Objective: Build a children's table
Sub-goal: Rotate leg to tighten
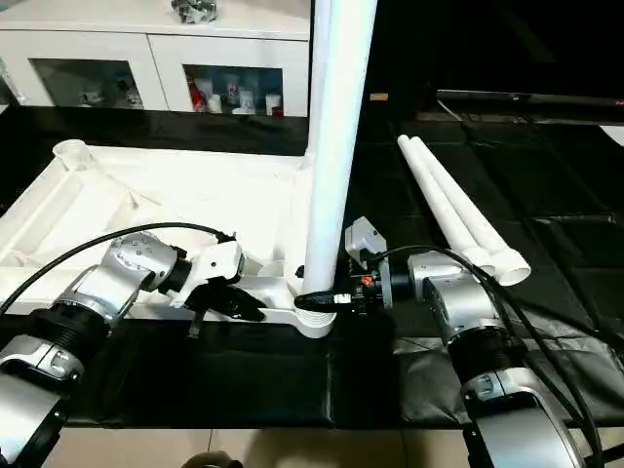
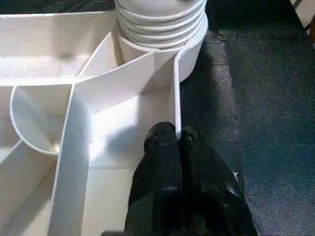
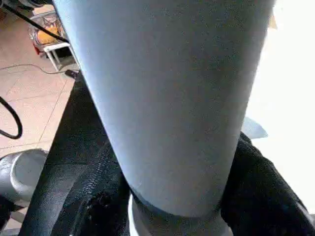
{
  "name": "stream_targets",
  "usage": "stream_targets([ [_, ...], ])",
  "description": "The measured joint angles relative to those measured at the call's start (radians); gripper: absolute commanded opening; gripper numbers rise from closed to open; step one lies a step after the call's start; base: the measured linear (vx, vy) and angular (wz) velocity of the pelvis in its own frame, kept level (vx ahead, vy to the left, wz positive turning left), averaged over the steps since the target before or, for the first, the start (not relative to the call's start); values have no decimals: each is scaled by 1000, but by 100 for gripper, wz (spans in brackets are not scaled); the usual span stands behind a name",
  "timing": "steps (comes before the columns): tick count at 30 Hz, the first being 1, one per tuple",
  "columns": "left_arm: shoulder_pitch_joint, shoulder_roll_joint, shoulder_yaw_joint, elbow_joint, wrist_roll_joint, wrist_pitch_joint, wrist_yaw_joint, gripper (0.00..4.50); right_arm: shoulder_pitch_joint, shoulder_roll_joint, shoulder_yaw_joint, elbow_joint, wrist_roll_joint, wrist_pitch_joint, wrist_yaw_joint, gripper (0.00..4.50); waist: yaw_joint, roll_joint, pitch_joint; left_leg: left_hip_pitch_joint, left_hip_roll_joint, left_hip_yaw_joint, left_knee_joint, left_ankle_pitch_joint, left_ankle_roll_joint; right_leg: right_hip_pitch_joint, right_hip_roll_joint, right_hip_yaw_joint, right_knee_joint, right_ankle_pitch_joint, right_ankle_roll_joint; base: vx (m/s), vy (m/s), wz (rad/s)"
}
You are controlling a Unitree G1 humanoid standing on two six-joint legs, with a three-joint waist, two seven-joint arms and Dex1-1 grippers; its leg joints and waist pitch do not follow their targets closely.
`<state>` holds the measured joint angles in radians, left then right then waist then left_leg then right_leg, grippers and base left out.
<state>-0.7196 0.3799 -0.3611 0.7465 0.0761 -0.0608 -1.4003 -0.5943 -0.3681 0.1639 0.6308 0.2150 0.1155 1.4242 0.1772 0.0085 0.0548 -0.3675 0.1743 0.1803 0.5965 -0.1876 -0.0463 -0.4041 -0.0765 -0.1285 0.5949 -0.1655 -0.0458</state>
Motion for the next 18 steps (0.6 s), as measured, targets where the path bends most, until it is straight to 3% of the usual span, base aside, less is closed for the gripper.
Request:
stream_targets([
  [6, 0, -6, 2, 6, 0, 22, 17, 0, 16, 5, -4, -16, -4, -2, -27, 209, 2, 0, 0, 2, 0, 0, 0, 0, 0, 1, 0, 0, 0, 0, 0, 0, 0, 0],
  [9, -1, -21, 24, 11, 0, 85, 74, 0, 37, 42, -26, -33, -13, 3, -138, 206, -7, 0, 0, 5, 0, 0, 0, 0, -1, 4, 0, 0, 1, 1, -1, 0, 0, 0],
  [15, -23, -115, 90, 11, -1, 315, 285, 0, 50, 160, -130, -34, -50, 41, -525, 202, -43, -1, 0, 11, 0, 0, 0, 1, -2, 9, 0, 0, -2, 1, 0, 0, 0, 0],
  [18, -38, -173, 132, 12, -5, 415, 412, 0, 9, 231, -173, 12, -69, 53, -730, 202, -65, -1, 0, 11, 0, 0, 0, 1, -2, 8, 0, 0, -2, 1, -1, 0, 0, 0],
])
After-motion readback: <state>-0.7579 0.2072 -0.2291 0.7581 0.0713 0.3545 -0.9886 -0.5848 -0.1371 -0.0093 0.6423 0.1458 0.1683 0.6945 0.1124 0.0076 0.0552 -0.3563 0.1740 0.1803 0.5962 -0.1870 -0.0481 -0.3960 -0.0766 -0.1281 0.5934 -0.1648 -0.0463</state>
